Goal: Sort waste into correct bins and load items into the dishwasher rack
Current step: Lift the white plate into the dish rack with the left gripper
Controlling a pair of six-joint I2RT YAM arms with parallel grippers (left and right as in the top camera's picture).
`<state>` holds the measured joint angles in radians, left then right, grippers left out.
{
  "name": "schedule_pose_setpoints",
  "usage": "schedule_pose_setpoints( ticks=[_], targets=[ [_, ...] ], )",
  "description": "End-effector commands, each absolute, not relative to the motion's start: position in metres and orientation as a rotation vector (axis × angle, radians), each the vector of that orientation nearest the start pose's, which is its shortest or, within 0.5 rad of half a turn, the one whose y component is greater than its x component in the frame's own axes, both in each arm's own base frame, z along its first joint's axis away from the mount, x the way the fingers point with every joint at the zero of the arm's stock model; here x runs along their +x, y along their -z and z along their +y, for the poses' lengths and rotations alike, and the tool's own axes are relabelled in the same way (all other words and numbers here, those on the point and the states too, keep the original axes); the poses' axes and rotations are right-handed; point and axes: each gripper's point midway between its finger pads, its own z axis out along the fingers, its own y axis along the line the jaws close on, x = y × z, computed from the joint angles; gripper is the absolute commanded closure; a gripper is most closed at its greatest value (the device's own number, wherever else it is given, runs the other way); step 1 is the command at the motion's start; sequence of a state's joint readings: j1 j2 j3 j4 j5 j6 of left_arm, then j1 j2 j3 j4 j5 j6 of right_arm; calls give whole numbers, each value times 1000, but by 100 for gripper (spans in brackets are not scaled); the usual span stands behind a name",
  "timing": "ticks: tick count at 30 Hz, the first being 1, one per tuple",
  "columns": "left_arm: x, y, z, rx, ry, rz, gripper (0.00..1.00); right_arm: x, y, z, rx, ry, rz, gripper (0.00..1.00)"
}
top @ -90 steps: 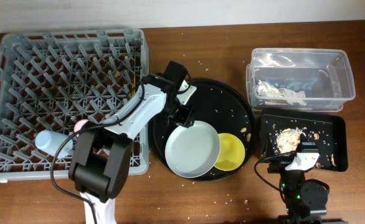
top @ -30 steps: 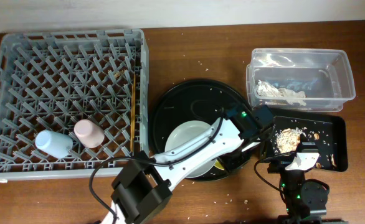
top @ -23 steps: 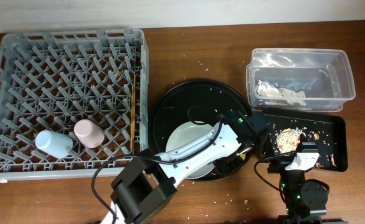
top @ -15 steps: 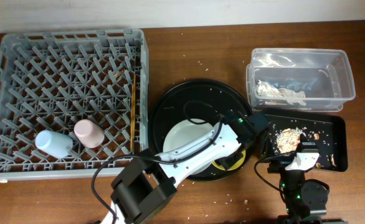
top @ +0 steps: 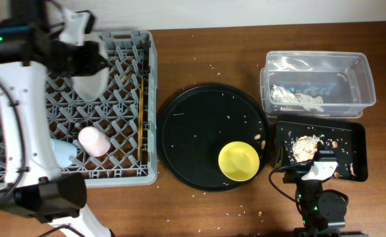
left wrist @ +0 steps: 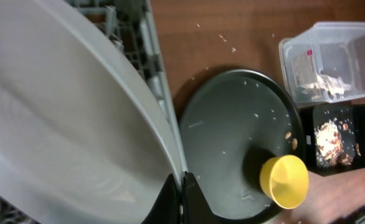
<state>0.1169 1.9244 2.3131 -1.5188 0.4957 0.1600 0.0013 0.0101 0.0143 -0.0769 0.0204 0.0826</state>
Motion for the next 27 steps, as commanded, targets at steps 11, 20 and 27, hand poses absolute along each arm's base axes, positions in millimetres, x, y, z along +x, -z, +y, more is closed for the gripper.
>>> schedule_pose_setpoints(
  ticks=[11,20,27],
  targets=[
    [406,-256,-39,687,839,2388,100,246,-156,-4,86,-48,1646,2],
    [387,-208,-47,840,923,2374,100,246,-156,-4,86,-48,1646,2],
    [374,-221,-50,736,1087,2360,28,246,-156,-4,86,-48,1646,2]
  ],
)
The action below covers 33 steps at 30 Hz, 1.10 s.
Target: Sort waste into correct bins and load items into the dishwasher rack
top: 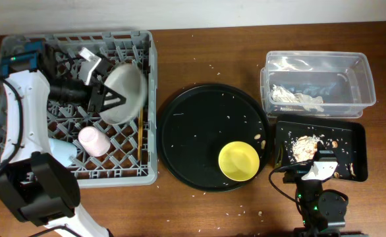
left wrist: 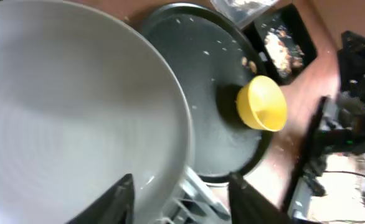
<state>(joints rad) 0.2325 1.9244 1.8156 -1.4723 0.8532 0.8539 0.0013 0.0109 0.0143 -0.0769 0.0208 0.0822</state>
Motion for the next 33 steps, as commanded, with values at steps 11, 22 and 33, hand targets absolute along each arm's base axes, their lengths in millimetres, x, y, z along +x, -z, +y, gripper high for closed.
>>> schedule_pose_setpoints(
  ticks=[11,22,33],
  targets=[
    [417,-189,-92,478,196,2783,46,246,-156,-4,86,-48,1646,2],
    [408,-114,-143,44,-505,2827,61,246,-156,-4,86,-48,1646,1],
    [426,-145,-106,-23,-698,2741,62,246,-156,-4,86,-48,1646,1]
  ],
)
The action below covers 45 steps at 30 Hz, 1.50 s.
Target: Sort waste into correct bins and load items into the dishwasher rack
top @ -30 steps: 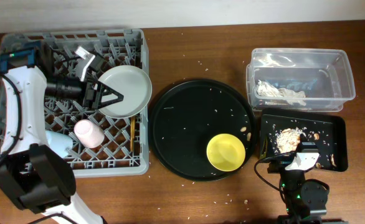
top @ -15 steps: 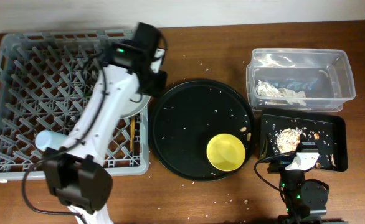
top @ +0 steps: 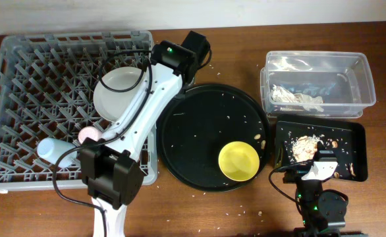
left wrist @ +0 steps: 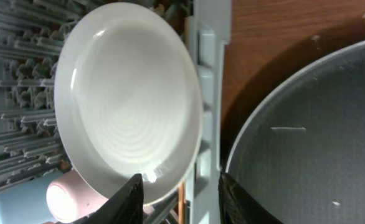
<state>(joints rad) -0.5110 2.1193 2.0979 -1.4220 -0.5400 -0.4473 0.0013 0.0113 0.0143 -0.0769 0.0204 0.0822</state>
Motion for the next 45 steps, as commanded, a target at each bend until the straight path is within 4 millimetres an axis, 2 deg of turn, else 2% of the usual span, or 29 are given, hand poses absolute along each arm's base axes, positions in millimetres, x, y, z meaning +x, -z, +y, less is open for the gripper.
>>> schedule_pose_setpoints(
  ticks=[1,2,3,6,7,8,9,10,12,13,15,19,20,21,22,23,24,26,27,29,30,31,34,37,41,42,45],
  targets=[
    [423,-130,-103,-21,-713,2769,62,246,-156,-4,86,-48,1646,2],
    [421,-112,-101,-16,-724,2793,65,246,-156,-4,86,-48,1646,1],
    [422,-108,-106,-19,-682,2811,100,246,-156,-4,86,-48,1646,2],
    [426,-106,-134,84,-417,2891,100,246,-156,-4,86,-48,1646,1],
    [428,-106,-132,62,-378,2905,90,246,-156,-4,86,-48,1646,2],
    [424,-106,-124,49,-398,2926,89,246,-156,-4,86,-48,1646,2],
    [422,-111,-123,49,-402,2931,83,246,-156,-4,86,-48,1646,1],
    [418,-132,-123,45,-392,2919,66,246,-156,-4,86,-48,1646,1],
    [419,-159,-124,37,-366,2854,55,246,-156,-3,85,-49,1646,2],
    [419,-157,-126,45,-366,2855,55,246,-156,-4,86,-48,1646,2],
    [418,-146,-135,80,-377,2869,55,246,-156,-4,86,-48,1646,1],
    [417,-105,-152,185,-430,2927,56,246,-156,-4,86,-48,1646,2],
    [420,-104,-151,181,-434,2917,61,246,-156,-4,86,-48,1646,2],
    [418,-105,-148,184,-466,2916,95,246,-156,-4,86,-48,1646,2],
    [415,-113,-149,174,-415,2934,100,246,-156,-3,85,-49,1646,2],
    [413,-124,-153,172,-294,2957,100,246,-156,-4,86,-48,1646,2],
    [414,-141,-160,225,-106,2963,100,246,-156,-4,86,-48,1646,2],
    [417,-176,-160,262,243,2923,100,246,-156,-4,86,-48,1646,2],
    [418,-197,-154,257,469,2878,100,246,-156,-4,86,-48,1646,1],
    [420,-221,-136,230,774,2794,100,246,-156,-4,86,-48,1646,1],
    [422,-236,-122,227,961,2714,100,246,-156,-4,86,-48,1646,2],
    [423,-246,-102,189,1068,2652,100,246,-156,-4,86,-48,1646,2],
    [421,-253,-57,104,1129,2598,100,246,-156,-4,86,-48,1646,2],
    [421,-253,-41,97,1112,2581,100,246,-156,-3,85,-49,1646,2],
    [410,-231,-3,20,904,2723,100,246,-156,-4,86,-48,1646,1],
    [408,-231,-3,15,909,2727,100,246,-156,-4,86,-48,1646,2],
    [405,-254,-31,208,1128,2564,100,246,-156,-4,86,-48,1646,2]
  ],
)
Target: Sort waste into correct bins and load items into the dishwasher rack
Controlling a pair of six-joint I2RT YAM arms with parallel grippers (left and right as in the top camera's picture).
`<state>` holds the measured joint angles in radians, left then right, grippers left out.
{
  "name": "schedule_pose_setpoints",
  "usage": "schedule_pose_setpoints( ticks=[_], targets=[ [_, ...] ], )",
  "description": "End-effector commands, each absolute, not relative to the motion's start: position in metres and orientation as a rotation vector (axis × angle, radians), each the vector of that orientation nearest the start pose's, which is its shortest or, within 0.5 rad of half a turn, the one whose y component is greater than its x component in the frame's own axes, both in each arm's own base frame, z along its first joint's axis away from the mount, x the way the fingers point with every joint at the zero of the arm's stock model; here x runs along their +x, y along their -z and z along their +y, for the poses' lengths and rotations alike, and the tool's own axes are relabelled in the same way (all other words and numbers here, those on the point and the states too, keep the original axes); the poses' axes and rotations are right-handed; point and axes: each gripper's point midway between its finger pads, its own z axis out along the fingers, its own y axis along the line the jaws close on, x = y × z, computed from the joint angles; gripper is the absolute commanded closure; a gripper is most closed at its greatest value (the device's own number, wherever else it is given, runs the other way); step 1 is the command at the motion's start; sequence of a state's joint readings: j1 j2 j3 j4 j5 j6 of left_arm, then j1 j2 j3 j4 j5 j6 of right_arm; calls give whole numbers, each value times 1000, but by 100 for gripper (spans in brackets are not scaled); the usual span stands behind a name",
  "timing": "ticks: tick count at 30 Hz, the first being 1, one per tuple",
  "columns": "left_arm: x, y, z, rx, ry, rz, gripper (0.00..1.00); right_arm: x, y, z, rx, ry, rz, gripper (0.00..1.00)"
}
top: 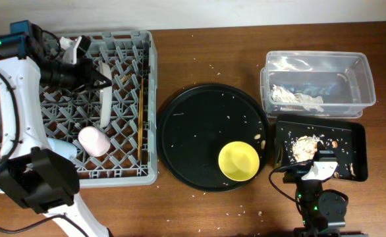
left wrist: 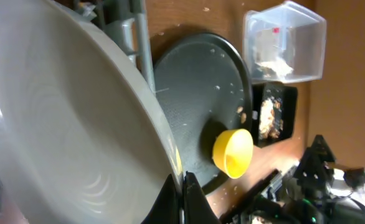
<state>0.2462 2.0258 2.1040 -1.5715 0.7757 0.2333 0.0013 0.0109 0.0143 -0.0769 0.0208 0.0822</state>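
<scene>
A white plate (top: pixel 104 92) stands on edge among the tines of the grey dishwasher rack (top: pixel 150 99), toward its back. My left gripper (top: pixel 95 81) is shut on its rim. In the left wrist view the plate (left wrist: pixel 58 124) fills the left side, with the gripper (left wrist: pixel 182 186) pinched on its edge. A yellow bowl (top: pixel 238 160) sits on the round black tray (top: pixel 199 131). My right gripper (top: pixel 317 172) rests at the table's front right; its jaws cannot be made out.
A pink cup (top: pixel 93 141) and a pale blue cup (top: pixel 61 153) lie in the rack's front part. A clear bin (top: pixel 318 82) holding paper waste stands at the back right. In front of it is a black bin (top: pixel 319 148) with food scraps. Crumbs dot the tray.
The plate lay flat in the rack's right part with my left gripper open above the rack's right edge. Now the gripper is shut on the plate's rim and the plate stands on edge further left.
My left gripper first held the plate over the rack's back left. Then its jaws stood open with the plate leaning in the rack's right part. After that the plate lay flat there. Now the gripper grips it again, upright between the tines. The right arm stayed still.
</scene>
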Motion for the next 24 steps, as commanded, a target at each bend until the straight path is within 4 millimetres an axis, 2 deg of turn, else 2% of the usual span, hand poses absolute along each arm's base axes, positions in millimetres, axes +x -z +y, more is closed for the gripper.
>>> schedule_pose_setpoints(
  ticks=[1,3,5,6,8,9,11,13,14,15,17,20,24],
  targets=[
    [405,-255,-32,220,1133,2558,100,246,-156,-4,86,-48,1646,1],
    [404,-248,-27,247,1069,2589,100,246,-156,-4,86,-48,1646,1],
    [402,-248,-27,372,1039,2551,100,246,-156,-4,86,-48,1646,1],
    [402,-248,-27,380,1039,2548,100,246,-156,-4,86,-48,1646,1],
    [401,-260,-37,362,1149,2486,100,246,-156,-4,86,-48,1646,2],
    [399,-278,-47,385,1275,2369,100,246,-156,-4,86,-48,1646,2],
    [399,-290,-45,333,1353,2301,100,246,-156,-4,86,-48,1646,2],
    [399,-293,-34,286,1362,2285,100,246,-156,-4,86,-48,1646,1],
    [399,-292,-28,270,1351,2287,100,246,-156,-4,86,-48,1646,2],
    [399,-282,-16,261,1281,2344,100,246,-156,-4,86,-48,1646,1],
    [396,-270,-9,263,1208,2419,100,246,-156,-4,86,-48,1646,2],
    [396,-265,-6,271,1175,2442,100,246,-156,-4,86,-48,1646,2],
    [390,-251,-11,237,1238,2473,100,246,-156,-4,86,-48,1646,1]
  ],
)
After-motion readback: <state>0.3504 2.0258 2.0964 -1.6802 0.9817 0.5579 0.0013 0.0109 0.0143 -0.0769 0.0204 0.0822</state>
